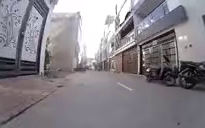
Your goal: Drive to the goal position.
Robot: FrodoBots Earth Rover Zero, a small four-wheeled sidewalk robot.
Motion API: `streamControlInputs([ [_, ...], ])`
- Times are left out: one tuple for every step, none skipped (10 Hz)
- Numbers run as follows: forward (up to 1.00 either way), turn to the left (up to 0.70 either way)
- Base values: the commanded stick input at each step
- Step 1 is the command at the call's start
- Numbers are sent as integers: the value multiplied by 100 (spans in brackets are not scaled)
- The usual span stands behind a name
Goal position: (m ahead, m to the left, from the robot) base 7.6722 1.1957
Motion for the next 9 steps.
streamControlInputs([
  [100,0],
  [100,0],
  [100,0],
  [100,0],
  [100,0],
  [100,0],
  [100,0],
  [100,0],
  [100,0],
])
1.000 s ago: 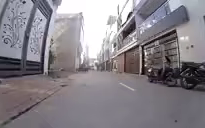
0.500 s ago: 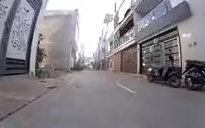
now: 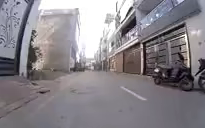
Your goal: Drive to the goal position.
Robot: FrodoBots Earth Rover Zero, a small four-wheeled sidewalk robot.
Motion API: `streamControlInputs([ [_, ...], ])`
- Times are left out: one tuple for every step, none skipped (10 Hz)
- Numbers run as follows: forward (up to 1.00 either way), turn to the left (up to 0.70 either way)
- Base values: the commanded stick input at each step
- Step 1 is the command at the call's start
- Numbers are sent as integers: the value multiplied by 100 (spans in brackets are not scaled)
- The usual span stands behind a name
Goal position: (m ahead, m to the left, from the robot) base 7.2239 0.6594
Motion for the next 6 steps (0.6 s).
streamControlInputs([
  [100,0],
  [100,0],
  [100,0],
  [100,0],
  [100,0],
  [100,0],
])
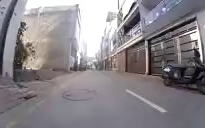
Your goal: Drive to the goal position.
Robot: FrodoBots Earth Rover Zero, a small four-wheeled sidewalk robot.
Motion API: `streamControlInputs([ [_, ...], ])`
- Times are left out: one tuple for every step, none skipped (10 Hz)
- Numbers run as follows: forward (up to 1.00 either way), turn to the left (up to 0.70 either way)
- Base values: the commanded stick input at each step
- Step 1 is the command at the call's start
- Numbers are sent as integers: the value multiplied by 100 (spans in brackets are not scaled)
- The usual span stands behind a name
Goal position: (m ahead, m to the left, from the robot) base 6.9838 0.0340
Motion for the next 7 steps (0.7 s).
streamControlInputs([
  [100,0],
  [100,0],
  [100,0],
  [100,0],
  [100,0],
  [100,0],
  [100,0],
])
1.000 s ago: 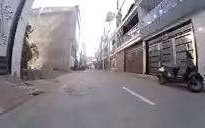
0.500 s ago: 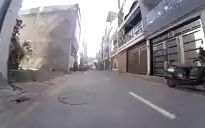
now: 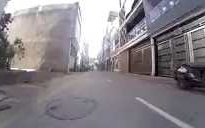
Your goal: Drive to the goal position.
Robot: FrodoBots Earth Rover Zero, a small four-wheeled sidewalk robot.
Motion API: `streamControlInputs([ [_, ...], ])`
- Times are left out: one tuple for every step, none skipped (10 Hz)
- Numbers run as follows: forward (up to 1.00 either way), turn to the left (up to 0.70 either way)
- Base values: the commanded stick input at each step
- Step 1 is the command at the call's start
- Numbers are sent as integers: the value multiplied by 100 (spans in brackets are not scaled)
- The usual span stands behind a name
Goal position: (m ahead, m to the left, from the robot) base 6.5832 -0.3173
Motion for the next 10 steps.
streamControlInputs([
  [100,0],
  [100,0],
  [100,0],
  [100,0],
  [100,0],
  [100,0],
  [100,0],
  [100,0],
  [100,0],
  [100,0],
])
